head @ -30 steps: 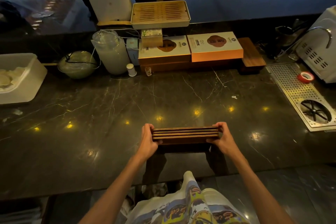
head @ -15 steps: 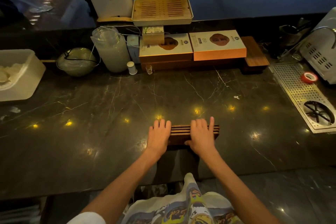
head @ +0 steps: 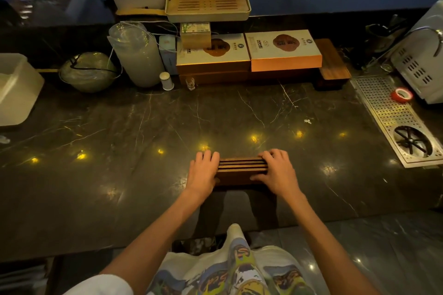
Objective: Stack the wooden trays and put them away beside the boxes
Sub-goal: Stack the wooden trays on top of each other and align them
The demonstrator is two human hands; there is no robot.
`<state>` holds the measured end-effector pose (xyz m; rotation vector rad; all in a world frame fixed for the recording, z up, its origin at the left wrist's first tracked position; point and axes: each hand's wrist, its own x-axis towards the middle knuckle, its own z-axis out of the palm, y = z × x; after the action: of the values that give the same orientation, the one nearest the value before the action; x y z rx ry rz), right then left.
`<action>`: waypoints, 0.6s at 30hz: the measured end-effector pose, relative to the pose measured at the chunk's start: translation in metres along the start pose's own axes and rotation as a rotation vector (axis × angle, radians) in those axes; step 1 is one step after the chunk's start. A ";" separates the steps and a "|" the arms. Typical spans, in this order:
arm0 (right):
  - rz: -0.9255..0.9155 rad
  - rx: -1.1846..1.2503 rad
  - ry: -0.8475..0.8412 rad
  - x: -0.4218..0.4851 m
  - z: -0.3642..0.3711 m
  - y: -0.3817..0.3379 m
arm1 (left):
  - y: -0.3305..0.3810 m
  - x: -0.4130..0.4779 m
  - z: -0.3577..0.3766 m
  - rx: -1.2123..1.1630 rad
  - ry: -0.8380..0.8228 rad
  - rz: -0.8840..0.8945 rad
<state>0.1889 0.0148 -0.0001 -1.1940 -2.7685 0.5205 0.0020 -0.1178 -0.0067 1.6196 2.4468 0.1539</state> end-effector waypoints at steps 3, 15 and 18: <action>0.016 0.134 -0.021 0.002 0.000 0.004 | -0.007 0.000 0.000 -0.124 0.033 0.038; 0.058 0.447 0.000 -0.010 0.007 0.020 | -0.024 -0.018 0.009 -0.785 0.079 -0.072; 0.237 0.862 0.005 -0.021 0.011 0.029 | -0.023 -0.019 0.011 -0.775 0.088 -0.074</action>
<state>0.2214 0.0149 -0.0188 -1.2385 -1.9745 1.5063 -0.0091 -0.1441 -0.0199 1.1775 2.0783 1.0278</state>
